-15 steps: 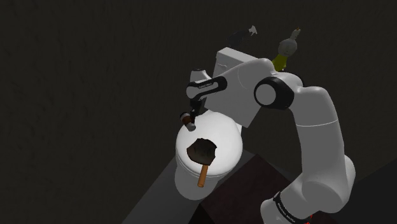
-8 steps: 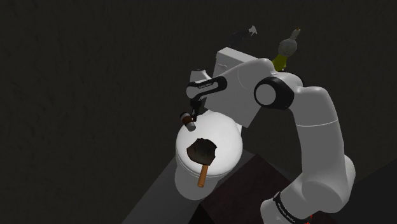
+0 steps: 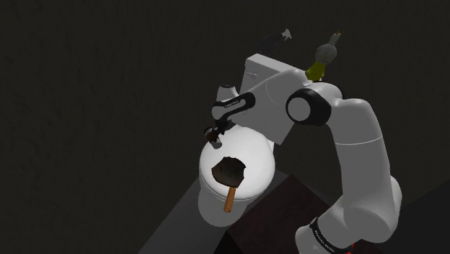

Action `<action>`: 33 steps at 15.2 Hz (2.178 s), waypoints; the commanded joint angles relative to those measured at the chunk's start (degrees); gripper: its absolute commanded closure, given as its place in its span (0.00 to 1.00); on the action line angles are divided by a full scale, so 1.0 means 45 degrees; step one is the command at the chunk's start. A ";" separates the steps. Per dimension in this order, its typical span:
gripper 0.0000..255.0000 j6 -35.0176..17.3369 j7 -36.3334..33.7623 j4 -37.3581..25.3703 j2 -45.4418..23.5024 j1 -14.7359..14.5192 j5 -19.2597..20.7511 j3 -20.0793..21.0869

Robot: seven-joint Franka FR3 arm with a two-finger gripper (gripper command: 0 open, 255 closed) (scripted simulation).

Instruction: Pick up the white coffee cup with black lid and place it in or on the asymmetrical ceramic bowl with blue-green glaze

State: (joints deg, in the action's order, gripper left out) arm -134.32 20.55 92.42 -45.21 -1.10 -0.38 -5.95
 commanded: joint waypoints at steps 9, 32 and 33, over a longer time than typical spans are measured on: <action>0.00 -0.4193 -0.5271 0.0236 -0.1657 -0.1146 -0.1110 -0.1414; 1.00 -0.3973 -0.5242 0.0345 -0.1325 -0.1166 -0.1077 -0.1463; 1.00 -0.3895 -0.5239 0.0414 -0.1178 -0.1186 -0.1063 -0.1486</action>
State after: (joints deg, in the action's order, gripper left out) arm -152.41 -2.99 94.20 -51.18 -6.31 -5.24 -12.52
